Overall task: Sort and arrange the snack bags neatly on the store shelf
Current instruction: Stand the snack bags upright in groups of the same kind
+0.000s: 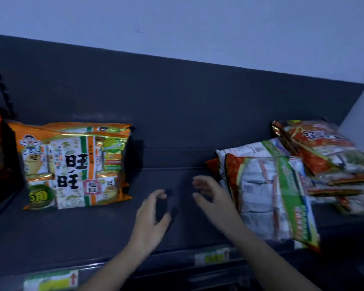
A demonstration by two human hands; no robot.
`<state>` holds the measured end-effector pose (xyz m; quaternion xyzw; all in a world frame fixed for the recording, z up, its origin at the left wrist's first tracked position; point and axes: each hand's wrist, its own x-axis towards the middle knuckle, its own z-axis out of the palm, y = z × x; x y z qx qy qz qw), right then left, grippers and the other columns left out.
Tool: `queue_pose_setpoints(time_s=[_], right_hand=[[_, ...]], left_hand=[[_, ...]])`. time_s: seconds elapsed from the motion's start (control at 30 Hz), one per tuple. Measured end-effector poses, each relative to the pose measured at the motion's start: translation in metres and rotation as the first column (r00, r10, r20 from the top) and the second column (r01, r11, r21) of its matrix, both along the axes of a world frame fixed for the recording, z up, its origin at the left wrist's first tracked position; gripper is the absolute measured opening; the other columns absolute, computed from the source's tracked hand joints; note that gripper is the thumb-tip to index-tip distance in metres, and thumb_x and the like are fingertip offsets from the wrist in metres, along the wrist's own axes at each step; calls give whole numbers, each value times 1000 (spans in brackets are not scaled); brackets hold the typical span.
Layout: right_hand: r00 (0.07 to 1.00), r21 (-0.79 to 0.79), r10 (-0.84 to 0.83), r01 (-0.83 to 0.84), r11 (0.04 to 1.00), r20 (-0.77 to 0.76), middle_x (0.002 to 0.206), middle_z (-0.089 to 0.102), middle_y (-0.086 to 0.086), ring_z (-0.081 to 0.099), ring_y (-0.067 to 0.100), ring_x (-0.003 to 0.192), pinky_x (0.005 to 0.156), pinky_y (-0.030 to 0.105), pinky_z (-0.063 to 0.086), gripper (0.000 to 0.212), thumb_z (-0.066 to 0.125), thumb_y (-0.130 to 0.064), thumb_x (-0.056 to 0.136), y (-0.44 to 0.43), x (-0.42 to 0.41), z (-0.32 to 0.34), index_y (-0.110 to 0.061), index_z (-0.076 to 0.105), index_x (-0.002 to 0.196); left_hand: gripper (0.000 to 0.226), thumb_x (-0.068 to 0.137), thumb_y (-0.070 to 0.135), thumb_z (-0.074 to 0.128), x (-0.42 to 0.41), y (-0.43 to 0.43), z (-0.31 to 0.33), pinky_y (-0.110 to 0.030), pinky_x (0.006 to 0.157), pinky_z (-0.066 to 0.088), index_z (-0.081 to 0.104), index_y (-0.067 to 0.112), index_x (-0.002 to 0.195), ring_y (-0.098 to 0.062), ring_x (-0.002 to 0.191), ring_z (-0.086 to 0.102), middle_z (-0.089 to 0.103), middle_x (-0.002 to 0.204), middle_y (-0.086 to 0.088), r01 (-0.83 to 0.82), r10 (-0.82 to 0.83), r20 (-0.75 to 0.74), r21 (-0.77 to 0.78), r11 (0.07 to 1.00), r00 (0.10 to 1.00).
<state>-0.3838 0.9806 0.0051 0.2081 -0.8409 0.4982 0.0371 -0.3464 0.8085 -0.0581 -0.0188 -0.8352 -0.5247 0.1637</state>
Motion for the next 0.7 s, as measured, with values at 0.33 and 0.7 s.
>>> queue_pose_setpoints(time_s=[0.33, 0.7], right_hand=[[837, 14, -535, 540, 842, -111, 110, 50, -3, 50, 14, 107, 87, 27, 40, 28, 60, -11, 90, 196, -13, 7, -18, 53, 116], [678, -25, -392, 517, 856, 622, 113, 52, -4, 49, 15, 100, 88, 30, 37, 63, 67, -46, 80, 209, -22, -16, -19, 45, 132]], left_hand=[[83, 85, 42, 64, -31, 150, 7, -30, 107, 32, 17, 17, 149, -17, 135, 35, 32, 149, 1, 227, -276, 390, 167, 960, 879], [92, 67, 44, 77, -60, 171, 11, -33, 101, 42, 25, 24, 141, -15, 118, 48, 46, 130, 8, 188, -387, 398, 453, 871, 832]])
